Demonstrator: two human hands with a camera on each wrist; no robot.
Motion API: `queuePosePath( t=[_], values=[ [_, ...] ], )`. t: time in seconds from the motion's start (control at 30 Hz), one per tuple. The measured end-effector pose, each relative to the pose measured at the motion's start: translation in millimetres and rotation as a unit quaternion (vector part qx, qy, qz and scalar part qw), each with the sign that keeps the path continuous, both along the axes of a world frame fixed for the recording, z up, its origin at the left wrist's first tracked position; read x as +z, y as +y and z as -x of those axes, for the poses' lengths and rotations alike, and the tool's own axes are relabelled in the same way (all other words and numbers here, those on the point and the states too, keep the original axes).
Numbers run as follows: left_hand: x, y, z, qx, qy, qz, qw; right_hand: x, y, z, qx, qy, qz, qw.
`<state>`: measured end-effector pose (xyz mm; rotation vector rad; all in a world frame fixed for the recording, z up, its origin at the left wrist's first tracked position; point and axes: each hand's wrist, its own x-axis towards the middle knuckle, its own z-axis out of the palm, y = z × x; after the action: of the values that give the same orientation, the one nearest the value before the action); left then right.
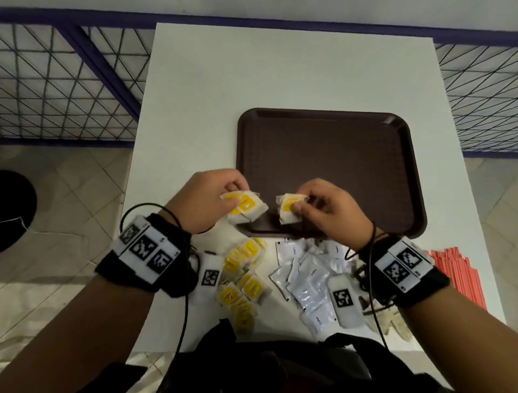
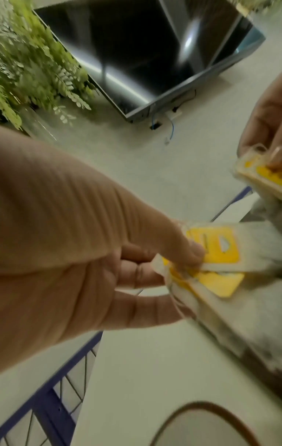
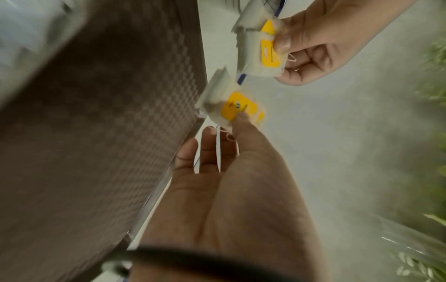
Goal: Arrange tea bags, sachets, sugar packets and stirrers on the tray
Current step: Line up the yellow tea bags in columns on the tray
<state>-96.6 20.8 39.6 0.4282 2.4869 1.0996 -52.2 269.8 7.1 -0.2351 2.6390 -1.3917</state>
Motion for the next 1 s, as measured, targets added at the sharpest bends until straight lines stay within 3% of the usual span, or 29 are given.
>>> queuePosePath(
  t=[0.1, 0.2, 0.4, 0.57, 0.83, 1.0],
  values=[
    [-17, 9, 44, 0.062, 0.014, -0.016, 0.998, -7, -2, 32, -0.092, 0.004, 0.024, 0.995],
    [-39, 19, 83, 0.106, 0.012, -0.029, 0.994, -24, -7, 64, -0.131, 0.020, 0.041, 0.990],
    [-63, 38, 149, 0.125, 0.001, -0.041, 0.991, -48, -22, 126, -0.122, 0.016, 0.018, 0.992],
    [-66, 46, 188, 0.087, -0.006, -0.022, 0.996, -53, -31, 164, -0.085, -0.013, 0.023, 0.996],
    [-77, 55, 208, 0.033, -0.039, -0.045, 0.998, -66, -45, 186, -0.088, -0.055, 0.022, 0.994],
    [-82, 44, 197, 0.121, 0.012, -0.086, 0.989, -75, -43, 173, -0.135, -0.020, 0.032, 0.990]
  ],
)
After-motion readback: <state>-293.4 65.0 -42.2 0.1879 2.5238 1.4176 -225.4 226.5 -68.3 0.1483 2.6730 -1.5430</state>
